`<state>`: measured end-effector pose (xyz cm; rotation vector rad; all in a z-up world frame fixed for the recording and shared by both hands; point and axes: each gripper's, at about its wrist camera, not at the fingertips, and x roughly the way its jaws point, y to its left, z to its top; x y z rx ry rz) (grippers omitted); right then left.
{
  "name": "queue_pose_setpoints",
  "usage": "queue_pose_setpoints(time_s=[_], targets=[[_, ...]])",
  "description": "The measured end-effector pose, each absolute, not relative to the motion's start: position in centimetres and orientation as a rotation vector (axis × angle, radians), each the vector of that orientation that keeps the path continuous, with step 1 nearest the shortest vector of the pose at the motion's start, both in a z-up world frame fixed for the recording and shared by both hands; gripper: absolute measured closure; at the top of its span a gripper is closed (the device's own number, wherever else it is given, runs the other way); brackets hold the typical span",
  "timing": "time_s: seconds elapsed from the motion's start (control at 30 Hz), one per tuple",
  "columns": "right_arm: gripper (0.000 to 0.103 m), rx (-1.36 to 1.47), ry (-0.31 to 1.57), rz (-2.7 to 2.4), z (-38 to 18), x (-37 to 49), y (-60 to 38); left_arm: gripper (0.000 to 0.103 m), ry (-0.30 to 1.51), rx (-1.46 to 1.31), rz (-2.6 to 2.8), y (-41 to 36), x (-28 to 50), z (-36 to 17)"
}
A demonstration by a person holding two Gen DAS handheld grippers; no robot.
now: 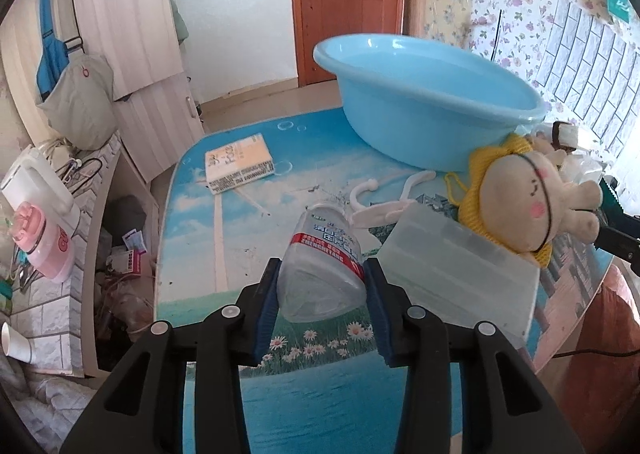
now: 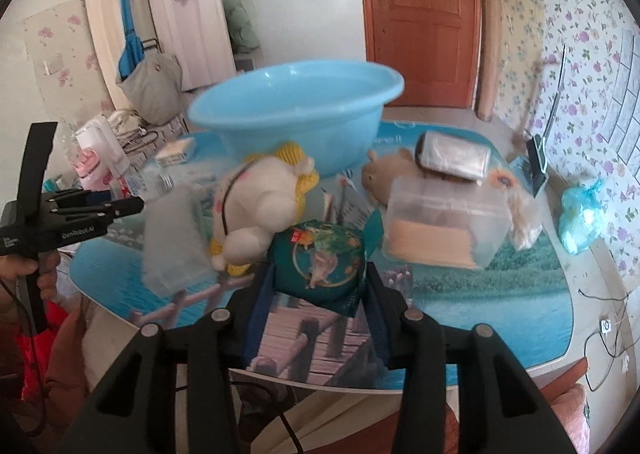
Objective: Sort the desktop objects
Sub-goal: 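Carry bottle and packet over the blue basin and open both tools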
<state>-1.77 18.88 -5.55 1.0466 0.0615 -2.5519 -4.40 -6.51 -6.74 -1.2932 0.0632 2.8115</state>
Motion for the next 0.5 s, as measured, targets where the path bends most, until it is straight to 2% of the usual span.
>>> queue_pose_setpoints(time_s=[0.5], targets=[[0.061,0.963,0.023,-2.559,-3.8,-0.7,19.3,0.064,0.065,-1.179,2.876,-6.0,-2.2,-2.1]])
